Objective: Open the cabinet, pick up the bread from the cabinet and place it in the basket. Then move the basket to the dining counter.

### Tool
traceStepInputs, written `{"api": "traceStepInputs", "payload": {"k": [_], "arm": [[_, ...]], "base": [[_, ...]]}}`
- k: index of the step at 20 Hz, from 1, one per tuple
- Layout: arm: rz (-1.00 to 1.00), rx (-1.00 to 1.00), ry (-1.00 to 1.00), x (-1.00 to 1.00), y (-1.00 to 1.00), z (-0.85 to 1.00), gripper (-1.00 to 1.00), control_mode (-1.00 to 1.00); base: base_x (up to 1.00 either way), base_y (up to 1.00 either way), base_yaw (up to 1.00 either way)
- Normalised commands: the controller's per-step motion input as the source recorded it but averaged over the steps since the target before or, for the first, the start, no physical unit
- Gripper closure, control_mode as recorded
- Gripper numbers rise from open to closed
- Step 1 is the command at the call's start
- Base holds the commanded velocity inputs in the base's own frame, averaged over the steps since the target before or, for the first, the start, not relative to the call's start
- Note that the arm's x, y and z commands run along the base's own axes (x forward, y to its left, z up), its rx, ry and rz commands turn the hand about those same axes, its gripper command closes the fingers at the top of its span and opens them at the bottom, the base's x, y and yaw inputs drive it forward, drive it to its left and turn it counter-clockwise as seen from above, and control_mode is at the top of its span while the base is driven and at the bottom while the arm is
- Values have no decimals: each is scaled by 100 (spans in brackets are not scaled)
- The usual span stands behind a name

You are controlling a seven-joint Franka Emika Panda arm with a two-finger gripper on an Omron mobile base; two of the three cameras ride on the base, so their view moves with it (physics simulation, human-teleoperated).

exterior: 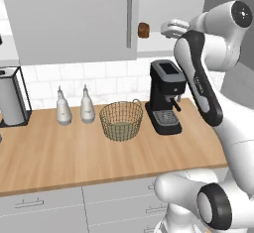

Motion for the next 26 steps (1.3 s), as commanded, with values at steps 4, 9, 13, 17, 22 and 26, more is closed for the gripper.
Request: {"api": "traceStepInputs", "payload": {"k": [4,9,13,17,22,26], "arm": [[8,0,0,51,0,0,-100,-100],[0,0,0,43,0,0,-100,-100],[0,0,0,48,0,0,-100,-100],[4,0,0,47,-2,-4,-100,-100],[6,0,0,51,-2,-1,-100,-100],[6,0,0,48,-9,-1,-100,-100]], "base": [[0,0,0],[0,0,0],[0,0,0],[0,0,0],[0,0,0],[0,0,0]]}}
